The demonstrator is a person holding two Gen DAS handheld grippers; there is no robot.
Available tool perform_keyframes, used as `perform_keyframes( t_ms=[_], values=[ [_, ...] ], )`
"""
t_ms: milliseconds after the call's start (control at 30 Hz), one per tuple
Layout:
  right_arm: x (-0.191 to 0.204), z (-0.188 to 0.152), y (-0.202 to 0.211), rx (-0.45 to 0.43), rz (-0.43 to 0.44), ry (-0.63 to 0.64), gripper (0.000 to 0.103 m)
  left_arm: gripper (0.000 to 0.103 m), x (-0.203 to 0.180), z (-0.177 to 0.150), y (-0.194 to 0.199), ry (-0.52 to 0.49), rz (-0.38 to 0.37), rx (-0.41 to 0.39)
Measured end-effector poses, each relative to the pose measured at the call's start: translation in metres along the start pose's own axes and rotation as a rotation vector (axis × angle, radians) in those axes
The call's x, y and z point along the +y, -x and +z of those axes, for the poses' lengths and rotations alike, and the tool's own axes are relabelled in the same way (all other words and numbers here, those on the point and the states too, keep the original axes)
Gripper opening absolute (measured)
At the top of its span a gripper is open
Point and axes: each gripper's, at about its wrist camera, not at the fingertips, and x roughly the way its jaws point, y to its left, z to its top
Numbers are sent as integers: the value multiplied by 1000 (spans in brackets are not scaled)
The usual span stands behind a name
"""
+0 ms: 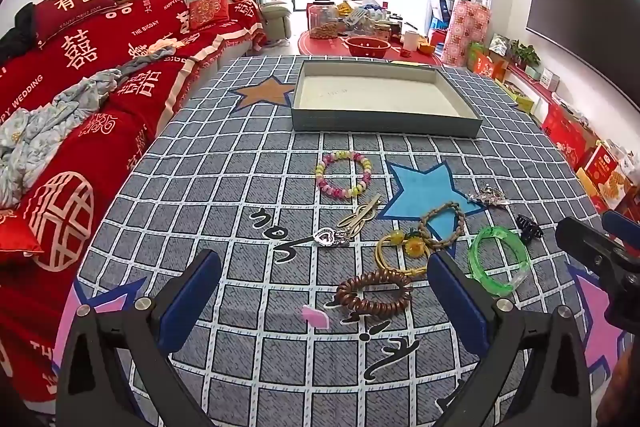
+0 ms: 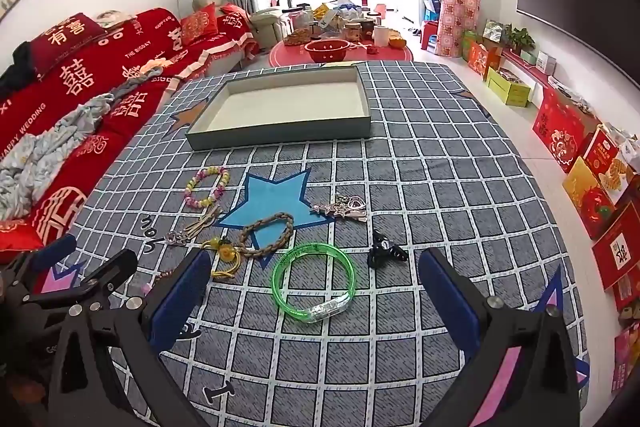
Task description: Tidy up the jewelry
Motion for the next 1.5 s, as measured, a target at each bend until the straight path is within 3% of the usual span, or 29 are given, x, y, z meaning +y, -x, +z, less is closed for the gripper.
perform_keyframes(
  t_ms=[1500],
  values=[
    [2,2,-14,20,4,-8,103,103,3,1,-18,-8,11,14]
  ],
)
